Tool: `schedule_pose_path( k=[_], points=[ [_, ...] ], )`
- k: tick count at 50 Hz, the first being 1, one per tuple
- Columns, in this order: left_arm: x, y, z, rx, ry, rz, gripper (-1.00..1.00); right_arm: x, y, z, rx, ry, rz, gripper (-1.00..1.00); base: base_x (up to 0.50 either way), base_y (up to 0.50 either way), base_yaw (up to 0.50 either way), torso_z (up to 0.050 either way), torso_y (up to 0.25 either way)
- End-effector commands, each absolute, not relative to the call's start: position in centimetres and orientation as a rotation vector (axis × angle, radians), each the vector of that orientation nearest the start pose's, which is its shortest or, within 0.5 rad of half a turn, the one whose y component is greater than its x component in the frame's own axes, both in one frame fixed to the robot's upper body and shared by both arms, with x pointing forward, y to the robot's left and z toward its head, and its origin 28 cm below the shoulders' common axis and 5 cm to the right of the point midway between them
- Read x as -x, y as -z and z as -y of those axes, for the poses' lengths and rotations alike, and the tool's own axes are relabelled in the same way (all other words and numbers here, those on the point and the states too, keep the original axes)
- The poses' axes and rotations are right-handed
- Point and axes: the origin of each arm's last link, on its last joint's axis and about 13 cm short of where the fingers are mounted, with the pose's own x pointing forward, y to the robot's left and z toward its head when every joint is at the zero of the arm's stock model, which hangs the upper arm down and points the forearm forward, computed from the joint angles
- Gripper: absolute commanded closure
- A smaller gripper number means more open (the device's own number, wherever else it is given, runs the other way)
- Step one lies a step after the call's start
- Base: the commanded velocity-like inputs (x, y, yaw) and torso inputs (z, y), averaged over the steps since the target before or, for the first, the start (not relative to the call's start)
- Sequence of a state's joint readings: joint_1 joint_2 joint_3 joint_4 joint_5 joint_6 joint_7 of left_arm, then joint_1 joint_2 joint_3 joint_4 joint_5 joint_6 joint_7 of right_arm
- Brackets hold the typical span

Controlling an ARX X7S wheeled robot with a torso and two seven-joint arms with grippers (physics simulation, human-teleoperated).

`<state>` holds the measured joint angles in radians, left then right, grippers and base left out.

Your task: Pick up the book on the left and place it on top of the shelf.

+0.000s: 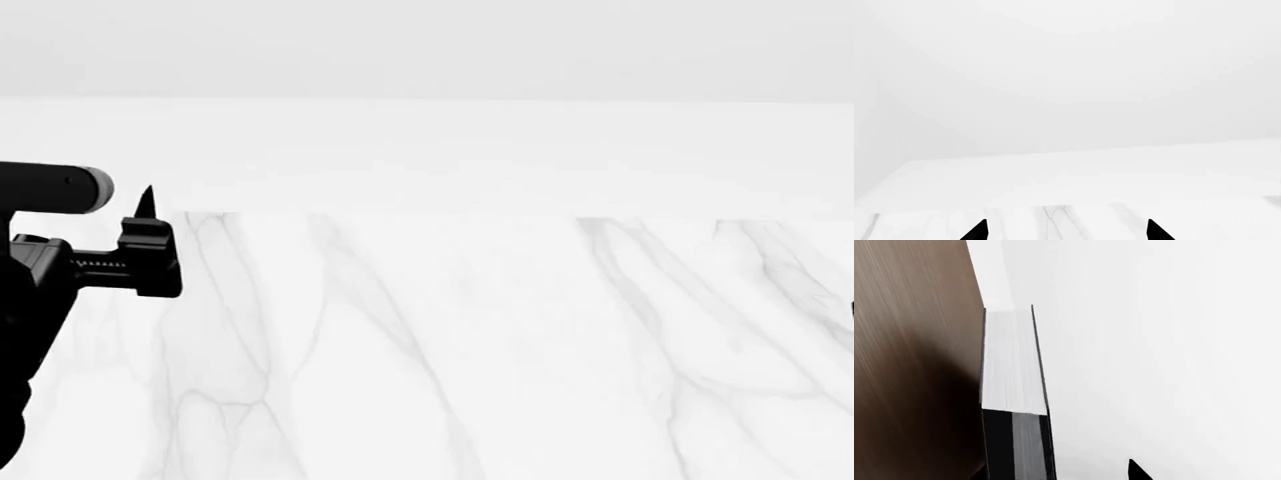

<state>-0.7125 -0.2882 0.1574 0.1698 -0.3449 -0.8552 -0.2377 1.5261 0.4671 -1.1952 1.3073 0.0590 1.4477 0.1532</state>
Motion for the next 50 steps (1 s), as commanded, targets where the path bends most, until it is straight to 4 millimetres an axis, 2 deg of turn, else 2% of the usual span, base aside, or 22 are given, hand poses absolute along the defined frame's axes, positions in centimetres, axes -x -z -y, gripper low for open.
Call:
schedule_pose_path(
  k=[1, 8, 15, 24, 44, 47, 50],
  points=[
    [-31.4, -18.4, -23.5, -0.097, -0.043, -0.019, -1.0, -32.0, -25.7, 30.4, 1.038, 1.225, -1.228, -1.0, 0.0, 0.0, 0.0, 0.0, 0.0],
    [-31.5, -18.2, -23.4, -0.1, -0.04, -0.025, -1.0, -34.1, -26.1, 28.6, 1.033, 1.036, -1.111, -1.0, 0.0, 0.0, 0.0, 0.0, 0.0],
    [-31.5, -18.1, -23.2, -0.104, -0.035, -0.028, -1.0, -37.0, -28.8, 25.2, 1.088, 0.865, -0.87, -1.0, 0.0, 0.0, 0.0, 0.001, 0.0],
    [-31.4, -18.0, -23.2, -0.101, -0.034, -0.029, -1.0, -38.3, -30.4, 22.8, 1.157, 0.789, -0.732, -1.0, 0.0, 0.0, 0.0, 0.0, 0.0],
    [-31.4, -17.9, -23.2, -0.1, -0.035, -0.029, -1.0, -39.3, -30.1, 21.5, 1.202, 0.733, -0.631, -1.0, 0.0, 0.0, 0.0, 0.0, 0.0],
    [-31.4, -18.0, -23.2, -0.099, -0.034, -0.029, -1.0, -40.1, -29.3, 20.8, 1.118, 0.644, -0.538, -1.0, 0.0, 0.0, 0.0, 0.0, 0.0],
    [-31.4, -18.0, -23.2, -0.097, -0.033, -0.026, -1.0, -40.0, -27.4, 19.8, 0.912, 0.536, -0.388, -1.0, 0.0, 0.0, 0.0, 0.0, 0.0]
  ],
)
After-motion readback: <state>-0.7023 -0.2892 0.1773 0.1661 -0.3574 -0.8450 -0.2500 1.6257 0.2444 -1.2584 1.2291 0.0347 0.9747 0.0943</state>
